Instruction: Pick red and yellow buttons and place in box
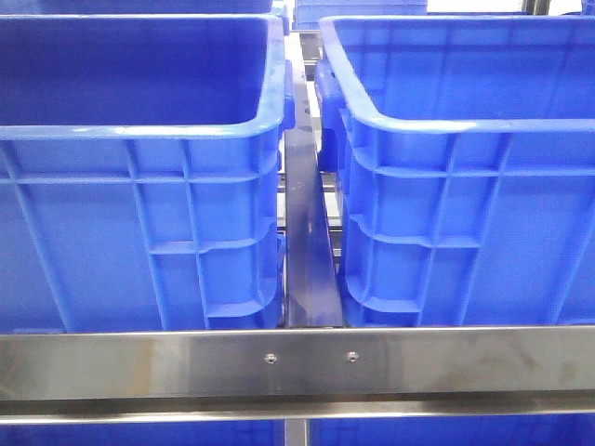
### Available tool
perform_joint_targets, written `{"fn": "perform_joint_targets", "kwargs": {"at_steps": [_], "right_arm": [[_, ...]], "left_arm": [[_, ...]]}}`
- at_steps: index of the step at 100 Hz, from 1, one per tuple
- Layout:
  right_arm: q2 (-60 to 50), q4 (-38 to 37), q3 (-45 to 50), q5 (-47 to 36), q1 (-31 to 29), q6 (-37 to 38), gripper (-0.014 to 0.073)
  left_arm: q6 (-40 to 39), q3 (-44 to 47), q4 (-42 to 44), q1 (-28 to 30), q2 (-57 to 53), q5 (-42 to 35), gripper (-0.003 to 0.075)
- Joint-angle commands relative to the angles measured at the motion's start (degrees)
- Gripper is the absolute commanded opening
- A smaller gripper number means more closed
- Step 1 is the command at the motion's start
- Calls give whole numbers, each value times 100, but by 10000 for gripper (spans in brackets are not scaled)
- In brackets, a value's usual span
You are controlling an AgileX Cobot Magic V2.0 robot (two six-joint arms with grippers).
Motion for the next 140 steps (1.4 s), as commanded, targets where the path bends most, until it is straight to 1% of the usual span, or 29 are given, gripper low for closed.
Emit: {"fn": "perform_joint_targets", "kwargs": {"at_steps": [1, 44, 54, 59, 69, 77, 88, 99, 103, 111, 118, 140], "right_arm": [[-118, -62, -8, -485, 0, 6, -68], [-118, -62, -8, -485, 0, 6, -68], [-118, -62, -8, -485, 0, 6, -68], [-118, -62, -8, -485, 0, 6, -68], [-118, -62, -8, -485, 0, 6, -68], [-118, -62, -8, -485, 0, 6, -68], [-118, -62, -8, -485, 0, 6, -68], [-118, -62, -8, -485, 0, 6, -68], [-118, -62, -8, -485, 0, 6, -68], [-118, -62, -8, -485, 0, 6, -68], [-118, -62, -8, -485, 0, 6, -68], [-118, -62, -8, -485, 0, 6, -68]], "left_arm": [[-30, -139, 158, 14, 34, -393, -19], [-30, -139, 194, 14, 34, -393, -19], [-30, -87, 316, 36, 34, -562, -19], [117, -36, 316, 80, 34, -703, -19], [675, 93, 66, 241, 24, -1099, -19], [1162, 239, -330, 450, -9, -1504, -19], [2078, 619, -931, 726, -174, -2439, -19], [3196, 1132, -1851, 1023, -450, -3388, -19], [3474, 1342, -2136, 1131, -561, -3638, -19], [3571, 1747, -2254, 1311, -771, -4157, -19], [3571, 2099, -2254, 1476, -968, -4413, -19], [3571, 2942, -2287, 1933, -1720, -4507, -19]]}}
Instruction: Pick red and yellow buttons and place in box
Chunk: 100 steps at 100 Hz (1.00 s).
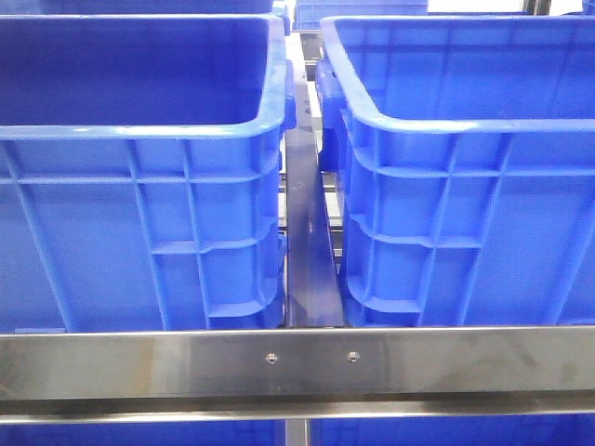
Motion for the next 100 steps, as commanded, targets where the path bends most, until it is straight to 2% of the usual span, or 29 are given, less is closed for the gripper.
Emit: {"fn": "perform_joint_targets", "kwargs": {"at_steps": [1, 33, 49, 100], "right_arm": [[-118, -62, -8, -485, 0, -6, -68], [-118, -62, -8, -485, 0, -6, -68], [-118, -62, -8, -485, 0, -6, -68], [-118, -62, -8, -485, 0, -6, -68]], "left_arm": [[12, 129, -90, 159, -248, -527, -19], [-85, 912, -199, 382, -1241, -562, -19], [-352, 1312, -199, 382, -1425, -1061, -19], [-394, 1301, -175, 382, -1425, -1034, -19]]}}
